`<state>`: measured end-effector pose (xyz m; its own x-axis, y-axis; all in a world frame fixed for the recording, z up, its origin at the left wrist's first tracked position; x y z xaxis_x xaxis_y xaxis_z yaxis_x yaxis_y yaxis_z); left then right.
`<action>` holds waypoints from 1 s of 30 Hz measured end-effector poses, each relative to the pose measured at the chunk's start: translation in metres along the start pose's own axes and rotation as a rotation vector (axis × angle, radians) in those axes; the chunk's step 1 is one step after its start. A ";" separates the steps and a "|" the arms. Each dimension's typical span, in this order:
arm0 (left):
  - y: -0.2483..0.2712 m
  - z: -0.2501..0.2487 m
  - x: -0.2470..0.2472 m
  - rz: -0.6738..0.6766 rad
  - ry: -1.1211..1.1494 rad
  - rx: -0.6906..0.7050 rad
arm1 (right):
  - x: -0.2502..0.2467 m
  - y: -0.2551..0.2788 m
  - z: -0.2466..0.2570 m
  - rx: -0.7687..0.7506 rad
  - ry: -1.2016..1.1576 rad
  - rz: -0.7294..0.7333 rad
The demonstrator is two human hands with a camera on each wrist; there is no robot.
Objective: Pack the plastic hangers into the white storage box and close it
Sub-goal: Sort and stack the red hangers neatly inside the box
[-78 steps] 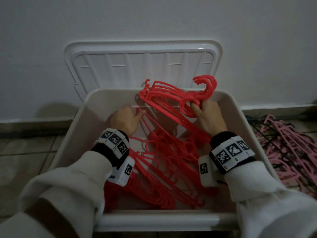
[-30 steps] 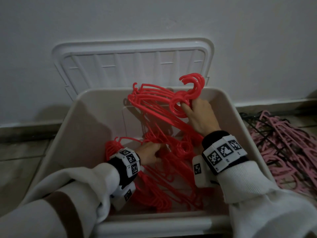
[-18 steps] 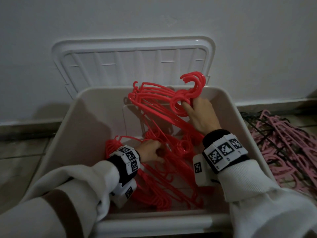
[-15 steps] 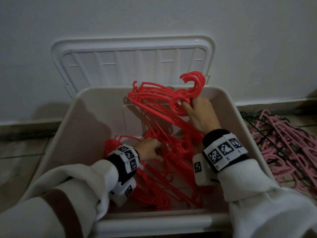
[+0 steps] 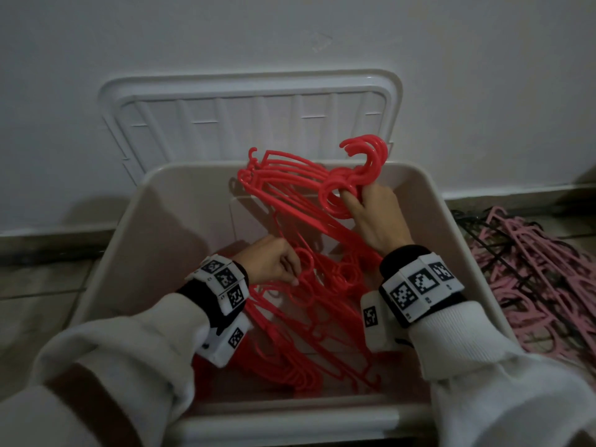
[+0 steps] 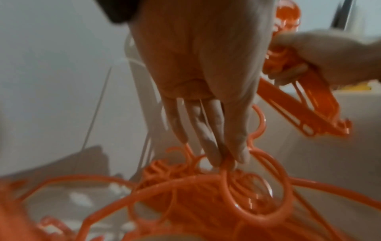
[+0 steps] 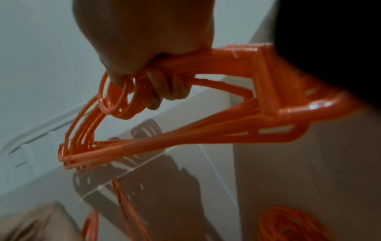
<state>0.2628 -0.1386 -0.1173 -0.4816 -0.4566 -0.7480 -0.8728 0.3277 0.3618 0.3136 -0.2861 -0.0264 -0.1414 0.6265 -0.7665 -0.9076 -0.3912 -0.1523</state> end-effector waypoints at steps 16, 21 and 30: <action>0.011 0.003 -0.046 -0.328 0.172 0.060 | -0.001 -0.002 -0.002 -0.022 0.047 -0.011; 0.010 0.014 -0.045 -0.419 0.164 0.019 | -0.001 -0.003 -0.002 -0.022 0.055 -0.009; 0.008 0.023 -0.027 -0.344 0.375 -0.026 | -0.001 -0.003 -0.002 -0.006 0.049 0.004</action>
<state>0.2704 -0.1047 -0.1069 -0.1570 -0.8014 -0.5772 -0.9853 0.0872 0.1469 0.3169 -0.2872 -0.0263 -0.1250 0.5912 -0.7968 -0.9047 -0.3976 -0.1531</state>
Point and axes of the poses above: each hand's wrist, its own y-axis away from the middle knuckle, its own x-axis out of the palm, z = x × y, the point moved 6 cm from there along -y, towards the middle knuckle, and after that the axes turned 7 degrees about z, right-handed, at the moved point
